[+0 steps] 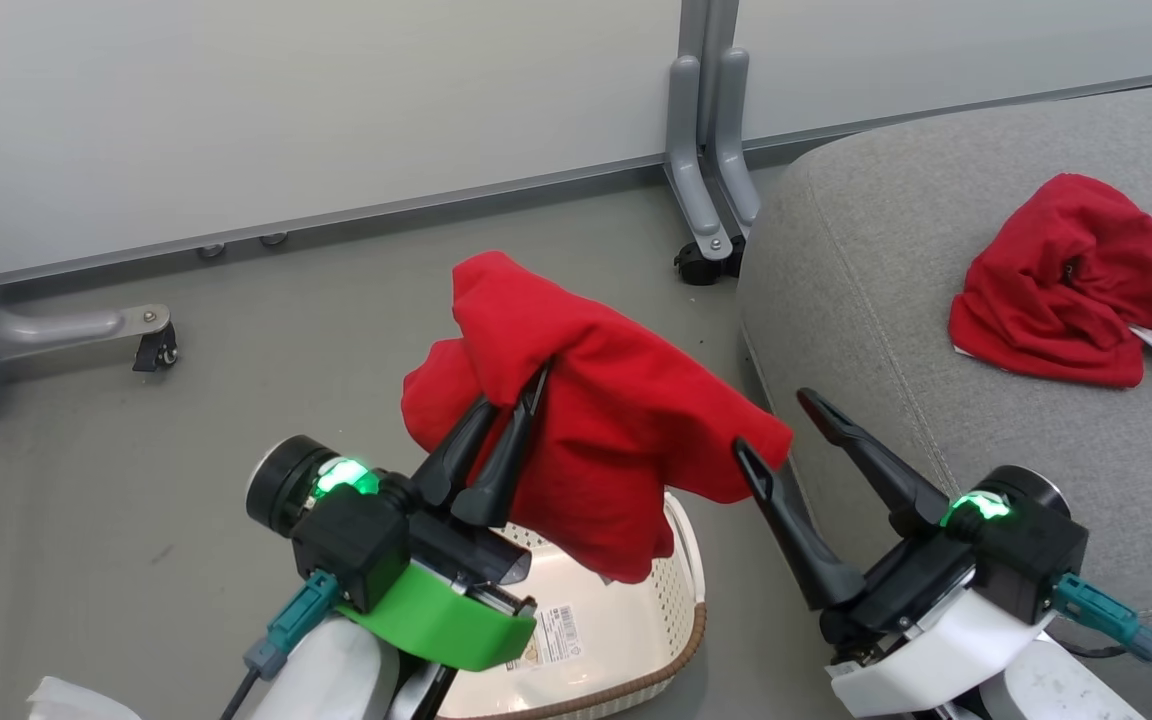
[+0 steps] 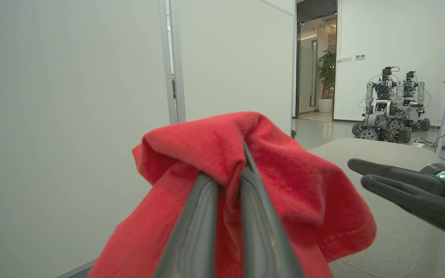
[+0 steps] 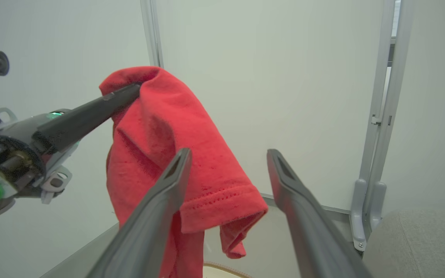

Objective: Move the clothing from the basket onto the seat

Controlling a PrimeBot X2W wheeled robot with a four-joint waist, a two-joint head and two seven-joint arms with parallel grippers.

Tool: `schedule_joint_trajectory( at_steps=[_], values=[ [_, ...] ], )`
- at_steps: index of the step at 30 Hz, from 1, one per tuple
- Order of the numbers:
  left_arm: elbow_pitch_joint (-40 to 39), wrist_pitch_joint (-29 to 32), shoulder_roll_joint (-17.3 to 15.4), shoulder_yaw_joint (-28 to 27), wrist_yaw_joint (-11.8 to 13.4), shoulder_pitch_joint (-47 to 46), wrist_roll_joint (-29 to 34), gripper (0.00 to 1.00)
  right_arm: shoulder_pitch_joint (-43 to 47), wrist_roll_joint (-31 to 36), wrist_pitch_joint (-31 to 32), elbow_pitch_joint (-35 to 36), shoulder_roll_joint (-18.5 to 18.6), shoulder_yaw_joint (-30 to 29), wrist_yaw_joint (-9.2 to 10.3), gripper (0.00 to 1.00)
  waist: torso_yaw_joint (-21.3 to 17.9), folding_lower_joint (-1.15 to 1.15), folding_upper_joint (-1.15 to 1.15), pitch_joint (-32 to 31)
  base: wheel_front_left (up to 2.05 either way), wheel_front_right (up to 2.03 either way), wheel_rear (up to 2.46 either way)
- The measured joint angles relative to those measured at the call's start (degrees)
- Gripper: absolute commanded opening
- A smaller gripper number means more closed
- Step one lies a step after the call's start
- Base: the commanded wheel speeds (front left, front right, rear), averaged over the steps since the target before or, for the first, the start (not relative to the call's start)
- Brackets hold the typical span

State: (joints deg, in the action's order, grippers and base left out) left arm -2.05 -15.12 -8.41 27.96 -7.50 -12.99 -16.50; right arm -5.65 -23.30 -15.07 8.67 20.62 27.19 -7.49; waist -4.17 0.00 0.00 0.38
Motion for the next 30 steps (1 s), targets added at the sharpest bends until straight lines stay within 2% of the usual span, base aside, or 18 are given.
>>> schedule_joint_trajectory(
  at_steps=[5, 11, 23, 30],
  values=[
    [0.24, 0.00, 0.00, 1.00, 0.01, -0.21, 0.25, 0.00, -2.39, 1.76, 0.00, -1.31, 2.02, 3.50, 0.00, 1.00, 0.15, 0.00, 0.00, 0.05, 0.00, 0.00, 0.00],
    [0.31, 0.00, -0.24, 3.19, 0.01, -0.67, 0.87, 0.00, -5.05, 5.54, 0.00, -7.02, 2.83, 5.93, 0.00, 1.00, 0.62, 0.00, 0.00, -0.10, 0.00, 0.00, 0.00],
    [0.68, 0.00, -1.27, 9.66, 0.00, -2.02, 1.93, 0.00, -11.62, 3.25, 0.00, -15.97, 3.56, 16.14, -0.01, 1.00, 2.00, 0.00, 0.00, -0.26, 0.00, 0.00, 0.00],
    [1.27, 0.00, -1.52, 12.74, 0.00, -2.74, 1.41, 0.00, -15.32, 1.79, 0.00, -19.15, 2.12, 20.60, -0.01, 1.00, 2.61, 0.00, 0.00, -0.31, 0.00, 0.00, 0.00]
  ],
)
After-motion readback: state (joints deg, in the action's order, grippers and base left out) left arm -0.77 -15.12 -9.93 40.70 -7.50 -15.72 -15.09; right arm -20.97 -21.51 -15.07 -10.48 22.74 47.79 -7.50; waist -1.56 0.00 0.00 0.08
